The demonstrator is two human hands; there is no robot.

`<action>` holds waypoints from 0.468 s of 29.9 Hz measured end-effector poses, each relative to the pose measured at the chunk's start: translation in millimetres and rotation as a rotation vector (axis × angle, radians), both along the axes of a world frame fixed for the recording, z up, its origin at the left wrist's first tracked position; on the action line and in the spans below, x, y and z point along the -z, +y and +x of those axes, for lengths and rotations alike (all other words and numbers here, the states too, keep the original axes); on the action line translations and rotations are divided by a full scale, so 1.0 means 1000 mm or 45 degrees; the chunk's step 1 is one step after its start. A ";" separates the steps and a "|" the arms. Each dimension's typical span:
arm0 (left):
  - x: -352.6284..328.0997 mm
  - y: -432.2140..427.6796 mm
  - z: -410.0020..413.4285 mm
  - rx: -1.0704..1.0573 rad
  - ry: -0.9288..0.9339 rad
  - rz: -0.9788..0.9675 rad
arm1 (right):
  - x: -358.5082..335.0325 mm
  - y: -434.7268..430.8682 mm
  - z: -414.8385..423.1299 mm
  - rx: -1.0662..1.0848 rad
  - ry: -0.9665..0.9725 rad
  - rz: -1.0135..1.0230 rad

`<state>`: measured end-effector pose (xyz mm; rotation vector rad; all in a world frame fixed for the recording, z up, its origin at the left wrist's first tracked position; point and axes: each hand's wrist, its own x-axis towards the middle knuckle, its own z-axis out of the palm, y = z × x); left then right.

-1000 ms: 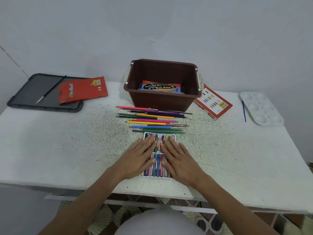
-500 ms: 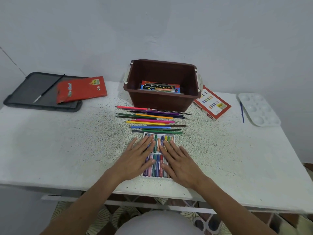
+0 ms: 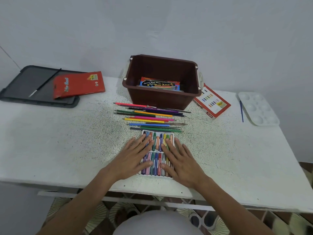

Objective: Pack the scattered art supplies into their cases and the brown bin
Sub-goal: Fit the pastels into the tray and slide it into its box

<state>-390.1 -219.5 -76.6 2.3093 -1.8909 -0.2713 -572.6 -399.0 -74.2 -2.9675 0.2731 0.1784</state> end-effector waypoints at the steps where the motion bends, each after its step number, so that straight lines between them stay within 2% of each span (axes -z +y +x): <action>1: 0.000 0.000 0.000 -0.001 -0.008 0.014 | 0.001 0.000 0.000 -0.001 0.003 -0.003; 4: -0.001 -0.001 -0.001 -0.004 0.001 -0.008 | 0.000 -0.001 -0.001 0.006 -0.020 0.032; 8: -0.003 -0.010 0.002 -0.091 0.156 -0.124 | -0.008 -0.007 -0.004 0.078 -0.105 0.187; 14: -0.029 -0.061 -0.001 -0.212 0.389 -0.215 | -0.027 -0.054 -0.011 0.413 -0.142 0.363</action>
